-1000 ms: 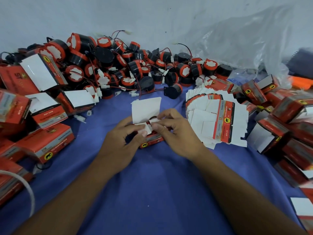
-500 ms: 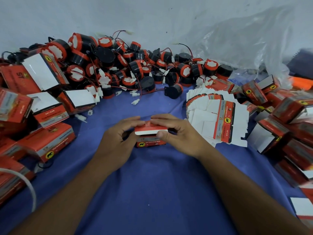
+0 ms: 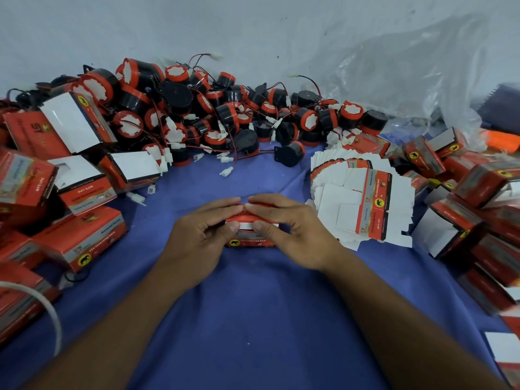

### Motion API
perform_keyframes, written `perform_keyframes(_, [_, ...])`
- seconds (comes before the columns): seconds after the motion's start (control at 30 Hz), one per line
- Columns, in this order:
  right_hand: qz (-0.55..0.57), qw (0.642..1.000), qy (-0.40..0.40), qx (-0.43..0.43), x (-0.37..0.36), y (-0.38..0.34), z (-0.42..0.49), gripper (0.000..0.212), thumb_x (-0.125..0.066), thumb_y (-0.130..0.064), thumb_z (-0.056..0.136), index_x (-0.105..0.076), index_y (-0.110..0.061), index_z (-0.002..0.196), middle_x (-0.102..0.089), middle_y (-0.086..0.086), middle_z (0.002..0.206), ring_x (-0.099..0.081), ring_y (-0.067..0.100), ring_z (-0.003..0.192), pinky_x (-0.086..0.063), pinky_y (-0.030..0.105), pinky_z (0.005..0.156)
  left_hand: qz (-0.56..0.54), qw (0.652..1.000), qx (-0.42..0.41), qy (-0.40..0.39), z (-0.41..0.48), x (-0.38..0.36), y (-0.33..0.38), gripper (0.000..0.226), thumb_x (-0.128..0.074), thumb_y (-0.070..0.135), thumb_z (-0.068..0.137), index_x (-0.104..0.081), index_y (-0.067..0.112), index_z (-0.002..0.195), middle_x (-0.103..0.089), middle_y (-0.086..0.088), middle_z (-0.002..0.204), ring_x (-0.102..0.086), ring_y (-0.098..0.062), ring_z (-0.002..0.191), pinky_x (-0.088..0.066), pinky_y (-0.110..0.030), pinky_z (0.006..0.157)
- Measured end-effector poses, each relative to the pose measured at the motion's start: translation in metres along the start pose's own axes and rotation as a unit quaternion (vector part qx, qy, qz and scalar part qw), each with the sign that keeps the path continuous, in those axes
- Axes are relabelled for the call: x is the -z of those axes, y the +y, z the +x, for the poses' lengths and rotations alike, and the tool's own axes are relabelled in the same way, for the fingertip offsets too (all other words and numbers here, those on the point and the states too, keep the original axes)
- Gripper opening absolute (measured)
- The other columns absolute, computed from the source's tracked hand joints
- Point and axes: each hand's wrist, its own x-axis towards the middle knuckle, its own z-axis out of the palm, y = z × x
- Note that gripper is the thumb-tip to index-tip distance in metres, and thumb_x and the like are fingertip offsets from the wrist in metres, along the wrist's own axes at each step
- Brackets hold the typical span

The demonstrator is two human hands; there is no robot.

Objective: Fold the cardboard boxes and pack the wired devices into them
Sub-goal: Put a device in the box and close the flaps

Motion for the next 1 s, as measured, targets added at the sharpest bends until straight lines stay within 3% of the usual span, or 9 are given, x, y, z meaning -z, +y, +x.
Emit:
perform_keyframes(0.23, [-0.039,0.999,-0.005,0.023,-0.004,0.001,-0.003,0.032,-0.064,-0.011,0.098,-0.067,-0.005,0.129,-0.059,0.009,0.14,-0.055,0.021,0.131,-0.046,0.042,0.108,0.006,1.0,-0.028,0.013,-0.002,-0.001,0.0,0.031,-0.062,-0.006,0.091,-0.069,0.005,0.12,-0.064,0.003,0.129,-0.056,0.002,0.12,-0.044,-0.012,0.099])
perform_keyframes(0.37, [-0.106,0.993,0.011,0.059,-0.006,0.001,-0.002,0.029,-0.066,-0.011,0.097,-0.07,-0.006,0.125,-0.063,0.009,0.136,-0.052,0.024,0.133,-0.037,0.04,0.116,0.104,0.987,-0.109,0.053,-0.002,-0.005,-0.002,0.024,-0.064,-0.004,0.09,-0.072,0.001,0.112,-0.068,-0.005,0.122,-0.059,-0.017,0.124,-0.046,-0.028,0.104])
perform_keyframes(0.43, [-0.119,0.99,0.009,0.071,-0.005,0.001,-0.001,0.028,-0.066,-0.011,0.096,-0.071,-0.005,0.123,-0.064,0.009,0.134,-0.054,0.027,0.13,-0.039,0.041,0.113,0.167,0.972,-0.154,0.059,-0.002,-0.005,-0.002,0.024,-0.062,0.0,0.088,-0.074,0.0,0.108,-0.07,-0.009,0.117,-0.061,-0.027,0.121,-0.048,-0.036,0.101])
perform_keyframes(0.57, [-0.19,0.974,0.025,0.124,-0.006,-0.001,-0.001,0.028,-0.067,-0.007,0.094,-0.071,0.0,0.121,-0.066,0.013,0.13,-0.058,0.032,0.122,-0.046,0.04,0.105,0.305,0.914,-0.264,0.048,-0.002,-0.001,-0.003,0.027,-0.052,0.001,0.09,-0.074,-0.005,0.104,-0.072,-0.016,0.111,-0.067,-0.034,0.109,-0.053,-0.039,0.094])
perform_keyframes(0.67, [-0.196,0.97,0.029,0.137,-0.006,-0.002,-0.001,0.029,-0.065,-0.01,0.095,-0.07,0.002,0.121,-0.068,0.014,0.126,-0.063,0.031,0.117,-0.05,0.043,0.099,0.318,0.907,-0.272,0.039,-0.002,0.001,-0.002,0.034,-0.044,0.0,0.088,-0.072,-0.008,0.106,-0.07,-0.02,0.114,-0.069,-0.036,0.104,-0.054,-0.039,0.091])
perform_keyframes(0.8, [-0.193,0.973,0.014,0.127,-0.004,-0.004,-0.001,0.034,-0.062,-0.025,0.099,-0.07,-0.003,0.124,-0.068,0.011,0.128,-0.063,0.027,0.119,-0.049,0.04,0.1,0.324,0.906,-0.27,0.035,-0.006,0.0,0.005,0.048,-0.034,-0.007,0.08,-0.069,-0.008,0.112,-0.069,-0.022,0.115,-0.068,-0.039,0.103,-0.062,-0.045,0.071])
perform_keyframes(0.9, [-0.19,0.974,0.02,0.121,-0.006,-0.002,0.0,0.034,-0.064,-0.025,0.098,-0.07,-0.003,0.124,-0.068,0.01,0.129,-0.063,0.026,0.119,-0.05,0.041,0.1,0.332,0.903,-0.27,0.031,-0.007,-0.001,0.008,0.048,-0.032,-0.009,0.078,-0.071,-0.01,0.107,-0.069,-0.024,0.113,-0.068,-0.041,0.101,-0.061,-0.05,0.07])
perform_keyframes(1.0, [-0.155,0.982,0.028,0.102,-0.006,0.003,-0.001,0.032,-0.063,-0.017,0.099,-0.068,-0.002,0.127,-0.066,0.01,0.132,-0.061,0.025,0.123,-0.049,0.041,0.102,0.328,0.906,-0.265,0.02,-0.004,-0.001,0.006,0.048,-0.03,-0.009,0.078,-0.069,-0.013,0.105,-0.067,-0.027,0.115,-0.067,-0.043,0.104,-0.058,-0.05,0.08])
